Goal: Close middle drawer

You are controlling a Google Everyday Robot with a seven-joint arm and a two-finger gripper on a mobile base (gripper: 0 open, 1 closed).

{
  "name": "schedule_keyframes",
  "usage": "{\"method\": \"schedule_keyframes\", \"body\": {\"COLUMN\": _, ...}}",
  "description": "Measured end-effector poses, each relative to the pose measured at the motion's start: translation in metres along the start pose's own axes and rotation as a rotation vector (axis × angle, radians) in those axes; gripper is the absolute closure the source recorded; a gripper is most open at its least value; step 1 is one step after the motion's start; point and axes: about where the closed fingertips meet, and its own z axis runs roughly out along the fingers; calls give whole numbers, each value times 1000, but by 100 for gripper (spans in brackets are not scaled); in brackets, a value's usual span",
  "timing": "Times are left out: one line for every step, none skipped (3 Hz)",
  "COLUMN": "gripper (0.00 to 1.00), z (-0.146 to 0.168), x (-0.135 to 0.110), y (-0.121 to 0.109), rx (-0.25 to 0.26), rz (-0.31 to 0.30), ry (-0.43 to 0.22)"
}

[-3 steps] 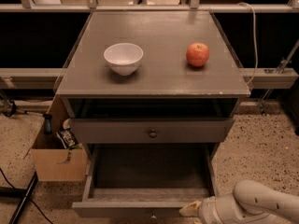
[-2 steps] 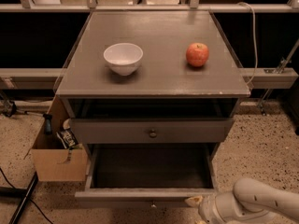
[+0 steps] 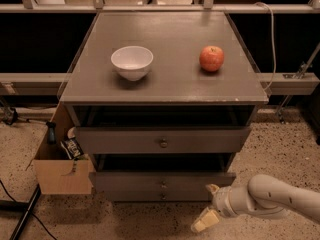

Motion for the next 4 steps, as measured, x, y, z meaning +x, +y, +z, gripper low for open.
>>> {"method": "schedule_keyframes", "body": {"gripper": 0, "z": 0, "x": 0, "y": 0, "rx": 0, "rz": 0, "ry": 0}}
{"method": "schedule_keyframes", "body": {"gripper": 16, "z": 0, "x": 0, "y": 0, "rx": 0, "rz": 0, "ry": 0}}
{"method": "schedule_keyframes", "body": {"gripper": 38, "z": 0, "x": 0, "y": 0, "rx": 0, "rz": 0, "ry": 0}}
{"method": "schedule_keyframes", "body": {"gripper": 63, "z": 8, "x": -6, "y": -12, "rx": 7, "rz": 8, "ry": 13}}
